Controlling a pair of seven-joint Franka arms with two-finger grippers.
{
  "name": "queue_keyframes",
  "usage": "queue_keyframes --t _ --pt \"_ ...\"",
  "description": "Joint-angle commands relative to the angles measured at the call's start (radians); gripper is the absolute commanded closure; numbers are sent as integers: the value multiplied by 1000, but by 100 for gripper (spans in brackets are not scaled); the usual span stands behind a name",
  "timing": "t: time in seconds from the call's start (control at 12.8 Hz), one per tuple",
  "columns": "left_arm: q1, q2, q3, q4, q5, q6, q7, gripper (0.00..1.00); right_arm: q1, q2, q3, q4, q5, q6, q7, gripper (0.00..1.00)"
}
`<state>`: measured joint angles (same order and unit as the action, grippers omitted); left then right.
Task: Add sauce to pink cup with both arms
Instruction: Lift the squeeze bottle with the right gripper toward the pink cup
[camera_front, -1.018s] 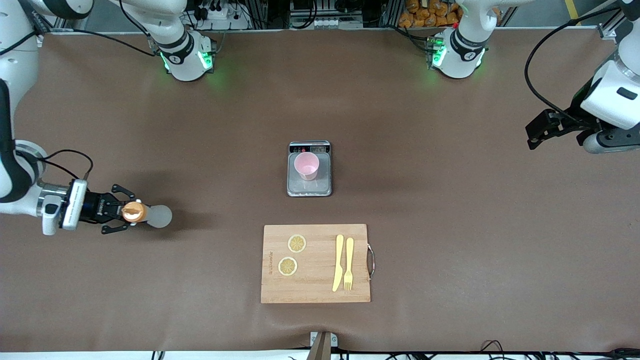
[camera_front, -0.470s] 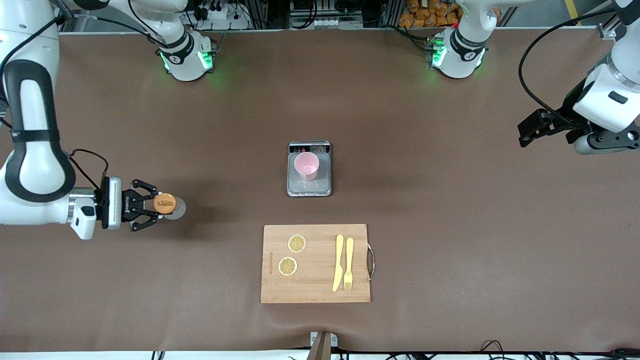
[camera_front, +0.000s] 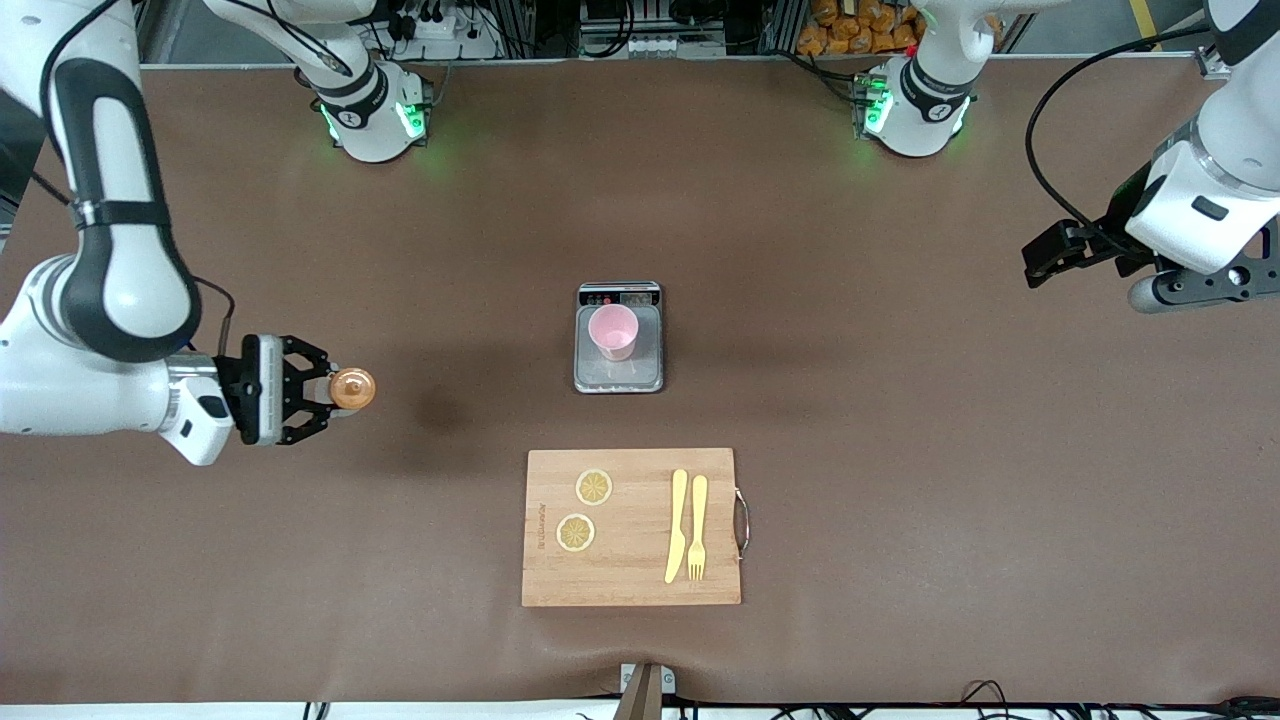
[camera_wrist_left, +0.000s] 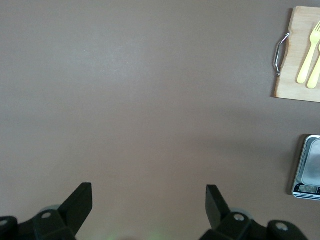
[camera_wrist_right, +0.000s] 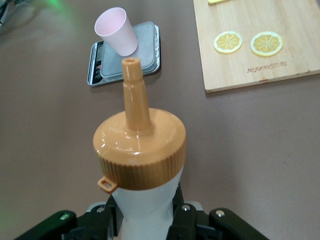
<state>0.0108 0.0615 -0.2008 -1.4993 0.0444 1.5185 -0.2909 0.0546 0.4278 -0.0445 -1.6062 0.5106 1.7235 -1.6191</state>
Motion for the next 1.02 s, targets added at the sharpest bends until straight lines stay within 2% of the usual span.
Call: queue_keyframes --t 0.0,0.39,0.63,0.94 --pt "0 -26 1 -18 -3 -8 -5 0 57 -47 -3 -8 -99 2 163 100" --pt "2 -29 9 -18 -1 -6 12 0 221 -52 -2 14 -185 19 404 100" --pt "2 -31 14 -15 -3 -6 13 0 325 -50 -2 14 -234 19 439 100" --pt "20 -31 12 -18 -6 -6 13 0 398 -49 -2 3 -317 15 465 100"
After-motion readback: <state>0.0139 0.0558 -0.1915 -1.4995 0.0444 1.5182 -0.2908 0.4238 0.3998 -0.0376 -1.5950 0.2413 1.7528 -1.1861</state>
